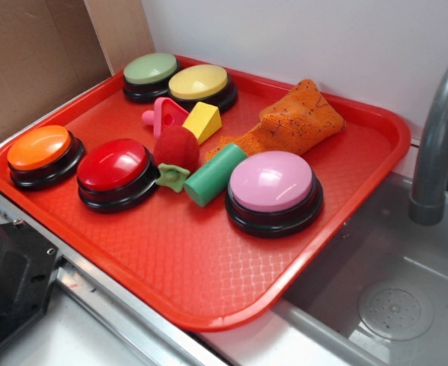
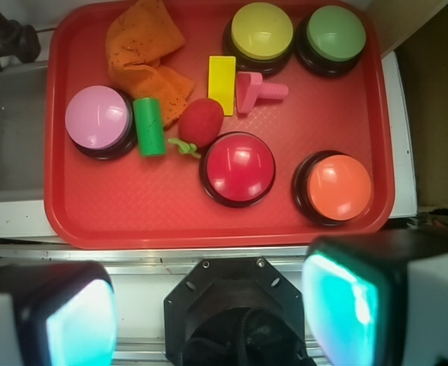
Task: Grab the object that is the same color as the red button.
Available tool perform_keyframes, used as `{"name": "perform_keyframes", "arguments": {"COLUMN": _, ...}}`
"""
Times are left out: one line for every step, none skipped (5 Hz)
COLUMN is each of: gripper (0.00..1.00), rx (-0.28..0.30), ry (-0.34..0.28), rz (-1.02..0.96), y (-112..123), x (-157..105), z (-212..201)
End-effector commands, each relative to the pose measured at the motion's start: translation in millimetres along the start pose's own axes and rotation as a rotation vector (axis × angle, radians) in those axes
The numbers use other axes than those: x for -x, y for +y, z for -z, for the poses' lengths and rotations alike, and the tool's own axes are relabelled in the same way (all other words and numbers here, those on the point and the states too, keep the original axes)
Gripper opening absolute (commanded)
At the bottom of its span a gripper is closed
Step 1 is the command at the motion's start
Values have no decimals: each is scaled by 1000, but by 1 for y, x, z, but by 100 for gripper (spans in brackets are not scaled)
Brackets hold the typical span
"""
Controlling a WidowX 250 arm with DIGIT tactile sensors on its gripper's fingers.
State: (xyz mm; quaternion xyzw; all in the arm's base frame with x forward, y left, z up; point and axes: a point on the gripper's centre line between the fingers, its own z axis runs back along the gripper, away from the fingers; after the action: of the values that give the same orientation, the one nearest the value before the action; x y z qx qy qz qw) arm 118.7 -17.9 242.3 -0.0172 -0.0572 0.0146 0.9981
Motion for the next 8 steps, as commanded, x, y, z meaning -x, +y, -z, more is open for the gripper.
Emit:
{"name": "perform_keyframes", "arguments": {"gripper": 100, "rx": 0, "ry": 0, "rz": 0, "y": 0, "x": 0, "z": 0}}
{"name": "perform_keyframes", "arguments": {"gripper": 100, "rx": 33, "ry": -13, "rz": -37, "y": 3, "x": -28, "z": 30}}
{"name": "perform_keyframes", "arguments": {"gripper": 100, "rx": 8, "ry": 35, "rz": -57, "y": 10, "x": -54, "z": 64}}
{"name": "perform_keyframes", "arguments": {"gripper": 100, "rx": -15, "ry": 44, "rz": -111, "y": 13, "x": -69, "z": 89}}
{"name": "perform_keyframes", "arguments": {"gripper": 100, "rx": -37, "ry": 39, "rz": -156, "y": 9, "x": -86, "z": 122}}
{"name": "perform_keyframes", "arguments": {"gripper": 100, "rx": -48, "ry": 44, "rz": -173, "y": 8, "x": -95, "z": 147}}
{"name": "perform_keyframes", "arguments": {"gripper": 100, "rx": -44, "ry": 61, "rz": -195, "y": 7, "x": -99, "z": 166}}
{"name": "perform_keyframes", "arguments": {"gripper": 100, "rx": -68, "ry": 90, "rz": -198, "y": 9, "x": -101, "z": 183}}
